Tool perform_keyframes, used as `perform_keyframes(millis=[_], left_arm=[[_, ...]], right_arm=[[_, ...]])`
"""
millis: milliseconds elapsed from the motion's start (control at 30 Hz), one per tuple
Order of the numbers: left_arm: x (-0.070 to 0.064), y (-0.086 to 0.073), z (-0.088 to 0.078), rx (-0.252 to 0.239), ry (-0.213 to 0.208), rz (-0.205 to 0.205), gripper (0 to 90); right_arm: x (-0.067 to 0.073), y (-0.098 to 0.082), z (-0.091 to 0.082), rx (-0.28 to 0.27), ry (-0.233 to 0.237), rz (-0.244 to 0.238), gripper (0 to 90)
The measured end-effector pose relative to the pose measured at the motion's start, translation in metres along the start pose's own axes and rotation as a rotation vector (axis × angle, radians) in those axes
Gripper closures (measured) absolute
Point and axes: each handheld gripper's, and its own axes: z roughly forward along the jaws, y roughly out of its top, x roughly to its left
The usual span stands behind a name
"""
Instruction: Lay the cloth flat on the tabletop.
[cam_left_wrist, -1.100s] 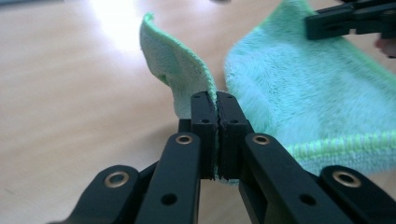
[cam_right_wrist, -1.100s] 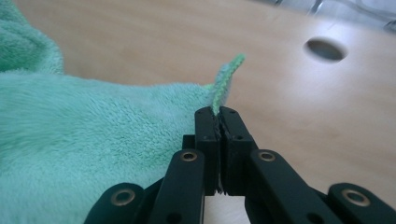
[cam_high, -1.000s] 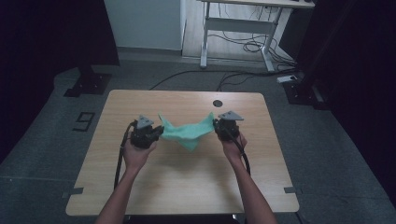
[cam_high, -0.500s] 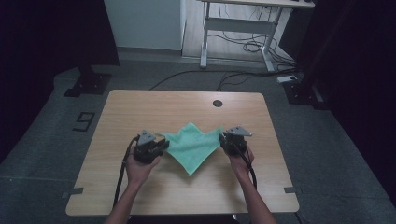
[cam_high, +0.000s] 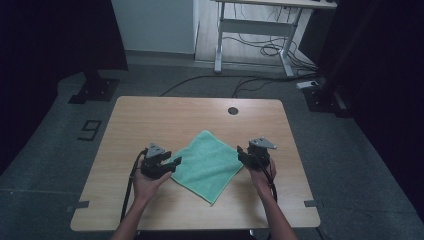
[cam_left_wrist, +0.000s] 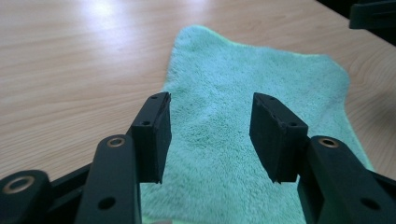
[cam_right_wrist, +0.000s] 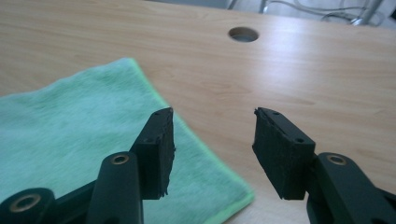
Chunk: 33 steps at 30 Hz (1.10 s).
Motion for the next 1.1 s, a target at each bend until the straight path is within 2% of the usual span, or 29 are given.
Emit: perform_keyframes(millis=[33,67,100,200,267,333,433,533,700,733,767,933,1000,1100], left_arm=[[0.001,0.001,0.009,0.021,-0.006,0.001,48.9],[0.001,0.001,0.009,0.021,-0.006,0.001,48.9],[0.004,0.002,0.023,0.053,-0.007,0.0,48.9],[0.006,0.001,0.037,0.084,0.0,-0.003,48.9],[0.01,-0.001,0.05,0.121,0.01,0.001,48.9],[0.011,-0.003,0.054,0.134,0.013,-0.003,48.9],[0.014,-0.008,0.062,0.174,0.018,-0.003,49.0],[0.011,-0.016,0.061,0.179,0.023,0.007,49.6],[0.004,-0.025,0.053,0.169,0.047,0.032,51.0],[0.001,-0.03,0.05,0.155,0.058,0.039,52.1],[0.001,-0.03,0.05,0.155,0.058,0.039,52.1],[-0.009,-0.039,0.04,0.146,0.047,0.01,50.1],[-0.015,-0.042,0.038,0.151,0.063,0.039,49.2],[-0.024,-0.044,0.035,0.165,0.054,0.047,46.1]], right_arm=[[0.001,-0.001,0.0,0.001,0.004,-0.005,47.7],[0.001,-0.001,0.0,0.001,0.004,-0.005,47.7],[0.006,-0.005,0.0,0.012,0.043,0.004,48.7],[0.011,-0.008,0.001,0.029,0.073,0.01,48.7],[0.023,-0.019,0.007,0.068,0.117,0.009,48.8],[0.026,-0.022,0.009,0.081,0.123,0.0,48.8],[0.036,-0.033,0.022,0.138,0.135,-0.037,48.5],[0.041,-0.041,0.037,0.185,0.122,-0.057,47.7],[0.04,-0.039,0.041,0.183,0.111,-0.049,46.6],[0.042,-0.04,0.041,0.183,0.097,-0.087,44.7],[0.042,-0.04,0.041,0.183,0.097,-0.087,44.7],[0.032,-0.039,0.045,0.167,0.115,-0.099,44.2],[0.026,-0.035,0.052,0.166,0.13,-0.108,44.1],[0.024,-0.03,0.06,0.168,0.139,-0.112,43.8]])
